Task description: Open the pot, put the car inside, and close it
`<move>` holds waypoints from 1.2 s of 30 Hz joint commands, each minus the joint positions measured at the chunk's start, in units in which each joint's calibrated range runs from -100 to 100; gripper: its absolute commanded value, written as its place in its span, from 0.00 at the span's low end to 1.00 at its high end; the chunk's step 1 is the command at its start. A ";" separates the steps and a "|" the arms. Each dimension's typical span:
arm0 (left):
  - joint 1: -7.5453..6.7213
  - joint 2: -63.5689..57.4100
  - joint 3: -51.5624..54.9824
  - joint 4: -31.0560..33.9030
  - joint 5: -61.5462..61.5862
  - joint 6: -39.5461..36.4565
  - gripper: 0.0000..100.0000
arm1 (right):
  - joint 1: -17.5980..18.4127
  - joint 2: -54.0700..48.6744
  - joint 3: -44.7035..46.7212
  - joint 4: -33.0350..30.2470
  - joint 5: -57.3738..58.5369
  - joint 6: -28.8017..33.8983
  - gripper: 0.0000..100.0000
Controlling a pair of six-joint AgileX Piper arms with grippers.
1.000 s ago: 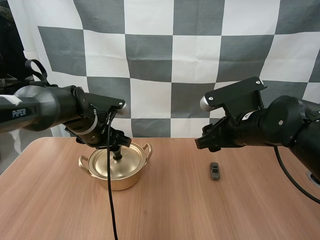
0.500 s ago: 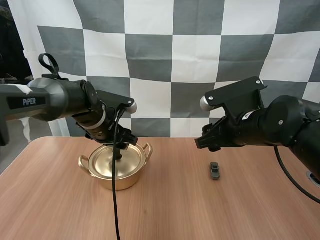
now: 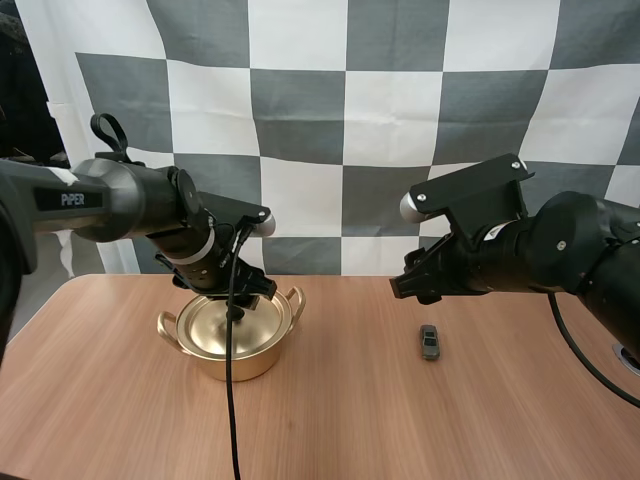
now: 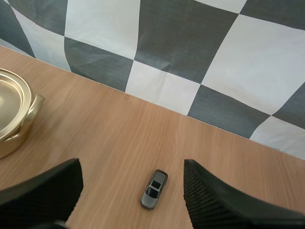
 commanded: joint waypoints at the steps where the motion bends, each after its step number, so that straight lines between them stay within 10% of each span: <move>1: 0.00 0.71 0.00 0.14 -0.68 0.02 0.94 | -0.03 0.01 0.00 0.02 -0.12 0.02 1.00; 25: 0.00 4.38 0.00 0.22 -2.92 0.02 0.87 | -0.03 0.01 0.00 0.01 -0.96 0.02 1.00; 36: 0.00 4.38 0.00 0.22 -2.92 0.02 0.03 | -0.03 0.01 0.00 0.01 -0.11 0.02 1.00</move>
